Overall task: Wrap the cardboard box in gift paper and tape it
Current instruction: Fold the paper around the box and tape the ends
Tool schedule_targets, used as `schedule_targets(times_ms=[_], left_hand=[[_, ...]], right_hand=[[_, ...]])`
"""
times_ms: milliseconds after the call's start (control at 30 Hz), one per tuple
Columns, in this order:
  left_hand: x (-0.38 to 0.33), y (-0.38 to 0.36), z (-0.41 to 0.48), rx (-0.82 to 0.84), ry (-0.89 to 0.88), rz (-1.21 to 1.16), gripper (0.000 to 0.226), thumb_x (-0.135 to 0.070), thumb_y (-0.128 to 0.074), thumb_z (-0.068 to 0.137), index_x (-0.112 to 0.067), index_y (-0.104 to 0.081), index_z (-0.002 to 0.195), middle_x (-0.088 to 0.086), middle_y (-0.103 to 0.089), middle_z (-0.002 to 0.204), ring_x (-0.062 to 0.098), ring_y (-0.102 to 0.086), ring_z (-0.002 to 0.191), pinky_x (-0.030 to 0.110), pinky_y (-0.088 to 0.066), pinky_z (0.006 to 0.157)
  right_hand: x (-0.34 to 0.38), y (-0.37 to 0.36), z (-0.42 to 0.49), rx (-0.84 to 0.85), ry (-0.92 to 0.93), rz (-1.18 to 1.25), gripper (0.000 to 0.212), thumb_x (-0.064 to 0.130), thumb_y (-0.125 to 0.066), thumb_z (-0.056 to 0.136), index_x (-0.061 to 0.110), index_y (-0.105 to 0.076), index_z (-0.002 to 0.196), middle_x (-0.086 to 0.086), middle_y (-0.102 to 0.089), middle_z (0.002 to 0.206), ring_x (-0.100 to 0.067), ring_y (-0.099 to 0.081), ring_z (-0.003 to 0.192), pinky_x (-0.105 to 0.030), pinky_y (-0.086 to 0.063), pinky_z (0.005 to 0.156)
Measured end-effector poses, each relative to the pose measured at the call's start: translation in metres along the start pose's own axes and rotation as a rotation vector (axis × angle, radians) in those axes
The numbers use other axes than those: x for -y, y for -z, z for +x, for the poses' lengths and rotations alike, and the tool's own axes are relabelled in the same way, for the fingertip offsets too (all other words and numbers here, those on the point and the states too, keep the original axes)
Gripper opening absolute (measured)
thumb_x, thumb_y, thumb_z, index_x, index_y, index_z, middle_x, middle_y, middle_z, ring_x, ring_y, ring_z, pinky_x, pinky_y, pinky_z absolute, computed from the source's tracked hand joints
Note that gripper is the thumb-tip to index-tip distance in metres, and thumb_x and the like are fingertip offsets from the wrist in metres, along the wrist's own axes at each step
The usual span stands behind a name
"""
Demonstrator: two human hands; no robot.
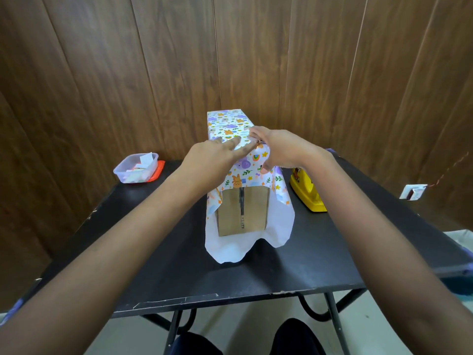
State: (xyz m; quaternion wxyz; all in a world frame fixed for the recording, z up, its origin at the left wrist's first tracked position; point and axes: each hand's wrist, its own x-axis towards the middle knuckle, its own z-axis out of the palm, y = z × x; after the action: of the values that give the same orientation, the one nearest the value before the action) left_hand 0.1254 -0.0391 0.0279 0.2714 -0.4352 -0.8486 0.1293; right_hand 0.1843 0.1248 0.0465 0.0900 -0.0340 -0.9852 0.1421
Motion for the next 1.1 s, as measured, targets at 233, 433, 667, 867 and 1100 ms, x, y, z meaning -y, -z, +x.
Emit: schedule_targets(times_ms=[233,433,667,867,1100], left_hand=[[0.006,-0.007,-0.001,-0.049,-0.026,-0.058,0.076,-0.015,-0.051,0.093,-0.038,-0.004,0.148,-0.007,-0.022,0.155,0.026,-0.043,0.128,0.033,-0.039,0.092],[0.009,-0.005,-0.002,0.027,0.180,-0.276,0.067,-0.024,-0.054,0.093,-0.041,-0.016,0.146,-0.015,-0.028,0.152,0.014,-0.034,0.136,0.032,-0.043,0.084],[0.001,0.005,0.003,0.013,0.044,-0.016,0.074,-0.015,-0.047,0.094,-0.041,-0.002,0.147,-0.010,-0.024,0.154,0.018,-0.048,0.123,0.025,-0.034,0.054],[0.004,0.002,0.002,0.020,-0.081,0.043,0.083,-0.015,-0.046,0.093,-0.051,0.011,0.141,-0.004,-0.020,0.156,0.022,-0.057,0.111,0.023,-0.022,0.044],[0.005,0.005,0.005,0.033,-0.149,0.112,0.087,-0.012,-0.041,0.093,-0.054,0.022,0.135,-0.004,-0.018,0.156,0.021,-0.063,0.096,0.025,-0.021,0.042]], right_hand=[[-0.009,-0.001,0.004,0.029,0.052,0.068,0.069,0.024,-0.066,0.087,0.025,-0.031,0.146,0.007,-0.028,0.154,-0.013,-0.013,0.146,-0.029,-0.023,0.110],[-0.010,0.004,0.003,-0.010,0.057,0.066,0.069,0.009,-0.070,0.081,0.033,-0.043,0.139,0.007,-0.038,0.149,-0.015,-0.023,0.142,-0.026,-0.027,0.104],[-0.001,0.007,-0.001,-0.050,0.015,0.032,0.068,0.000,-0.071,0.077,0.022,-0.048,0.137,0.000,-0.051,0.139,-0.019,-0.049,0.124,-0.030,-0.043,0.096],[-0.011,-0.007,-0.002,-0.100,-0.002,0.269,0.077,-0.007,-0.066,0.075,0.018,-0.038,0.142,0.000,-0.048,0.139,-0.019,-0.049,0.122,-0.030,-0.048,0.090],[-0.047,-0.005,-0.019,-0.251,-0.039,1.053,0.065,-0.002,-0.066,0.081,0.016,-0.043,0.139,-0.001,-0.049,0.138,-0.009,-0.043,0.129,-0.021,-0.038,0.099]])
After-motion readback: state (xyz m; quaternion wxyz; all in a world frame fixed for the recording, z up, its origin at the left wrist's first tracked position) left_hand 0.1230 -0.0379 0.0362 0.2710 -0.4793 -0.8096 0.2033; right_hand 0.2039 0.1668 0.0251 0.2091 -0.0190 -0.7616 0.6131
